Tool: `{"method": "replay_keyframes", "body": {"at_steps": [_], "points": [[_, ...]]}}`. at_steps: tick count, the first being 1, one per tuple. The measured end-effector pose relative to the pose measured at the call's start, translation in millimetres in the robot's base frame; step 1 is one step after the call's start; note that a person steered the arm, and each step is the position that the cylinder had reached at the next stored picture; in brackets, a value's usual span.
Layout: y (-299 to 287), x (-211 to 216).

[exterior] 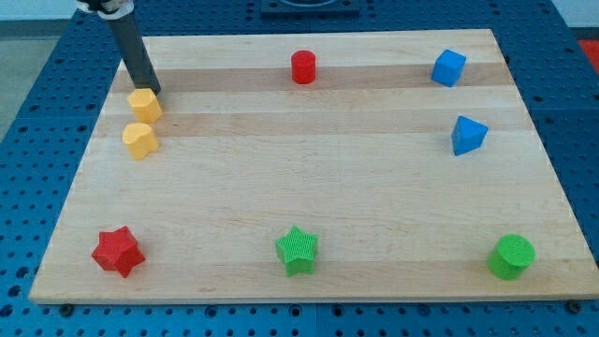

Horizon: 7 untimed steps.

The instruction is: Push the red circle towards the center

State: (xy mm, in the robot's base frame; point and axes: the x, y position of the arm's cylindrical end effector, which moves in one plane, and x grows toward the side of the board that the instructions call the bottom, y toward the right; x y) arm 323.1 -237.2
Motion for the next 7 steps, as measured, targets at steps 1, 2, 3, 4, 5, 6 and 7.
{"method": "replay_keyframes", "body": {"at_steps": [1,2,3,4,5,6,7], "points": [[0,26],[0,30],[4,21],[41,-34],[93,-74],[121,-80],[141,-80]]}}
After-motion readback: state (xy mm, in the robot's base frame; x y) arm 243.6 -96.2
